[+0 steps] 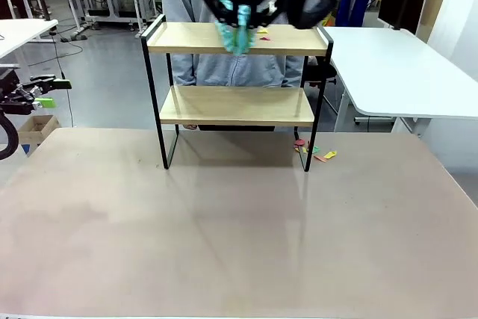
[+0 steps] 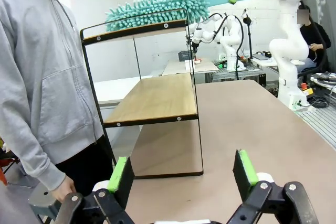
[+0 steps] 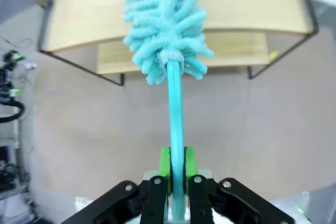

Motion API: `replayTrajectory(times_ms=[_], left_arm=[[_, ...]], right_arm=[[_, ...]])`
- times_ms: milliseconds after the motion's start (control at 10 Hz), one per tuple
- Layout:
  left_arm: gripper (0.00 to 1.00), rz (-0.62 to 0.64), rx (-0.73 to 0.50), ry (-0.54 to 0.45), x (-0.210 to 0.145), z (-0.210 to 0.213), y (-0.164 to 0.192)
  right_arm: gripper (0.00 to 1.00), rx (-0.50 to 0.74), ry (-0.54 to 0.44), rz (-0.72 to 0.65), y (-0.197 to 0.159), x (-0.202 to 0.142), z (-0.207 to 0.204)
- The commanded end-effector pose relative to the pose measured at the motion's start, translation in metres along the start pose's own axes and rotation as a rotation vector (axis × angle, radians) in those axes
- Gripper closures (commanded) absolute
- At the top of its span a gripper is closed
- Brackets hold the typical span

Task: Clean the shelf.
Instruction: Clean the specific section of the Shelf indicated by the human with the Duster.

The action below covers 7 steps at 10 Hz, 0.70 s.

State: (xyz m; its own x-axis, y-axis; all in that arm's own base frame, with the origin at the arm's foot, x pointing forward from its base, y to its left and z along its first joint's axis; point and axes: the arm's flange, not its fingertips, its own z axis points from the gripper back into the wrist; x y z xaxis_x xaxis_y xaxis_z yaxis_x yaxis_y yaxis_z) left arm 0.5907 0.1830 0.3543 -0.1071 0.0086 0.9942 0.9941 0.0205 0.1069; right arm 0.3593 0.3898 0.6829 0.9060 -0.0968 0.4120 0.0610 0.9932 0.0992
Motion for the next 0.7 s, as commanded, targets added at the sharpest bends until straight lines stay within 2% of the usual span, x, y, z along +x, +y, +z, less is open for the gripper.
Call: replayTrajectory(times_ms=[0, 300, 500, 600], left_arm=[[0.00, -0.012, -0.004, 0.007, 0.002, -0.001, -0.002], [0.00, -0.012, -0.004, 0.007, 0.002, -0.001, -0.002], [0.00, -0.012, -0.004, 0.007, 0.002, -0.001, -0.002], [0.00, -0.012, -0.004, 0.007, 0.002, -0.001, -0.002]], right_arm=[[0.87, -0.014, 0.028, -0.020, -0.067, -0.018, -0.003], [0.87, -0.107, 0.038, -0.068, -0.126, -0.025, -0.001], [0.87, -0.167, -0.022, -0.110, -0.142, -0.030, 0.010], [0.87, -0.169, -0.086, -0.116, -0.143, -0.029, 0.021]])
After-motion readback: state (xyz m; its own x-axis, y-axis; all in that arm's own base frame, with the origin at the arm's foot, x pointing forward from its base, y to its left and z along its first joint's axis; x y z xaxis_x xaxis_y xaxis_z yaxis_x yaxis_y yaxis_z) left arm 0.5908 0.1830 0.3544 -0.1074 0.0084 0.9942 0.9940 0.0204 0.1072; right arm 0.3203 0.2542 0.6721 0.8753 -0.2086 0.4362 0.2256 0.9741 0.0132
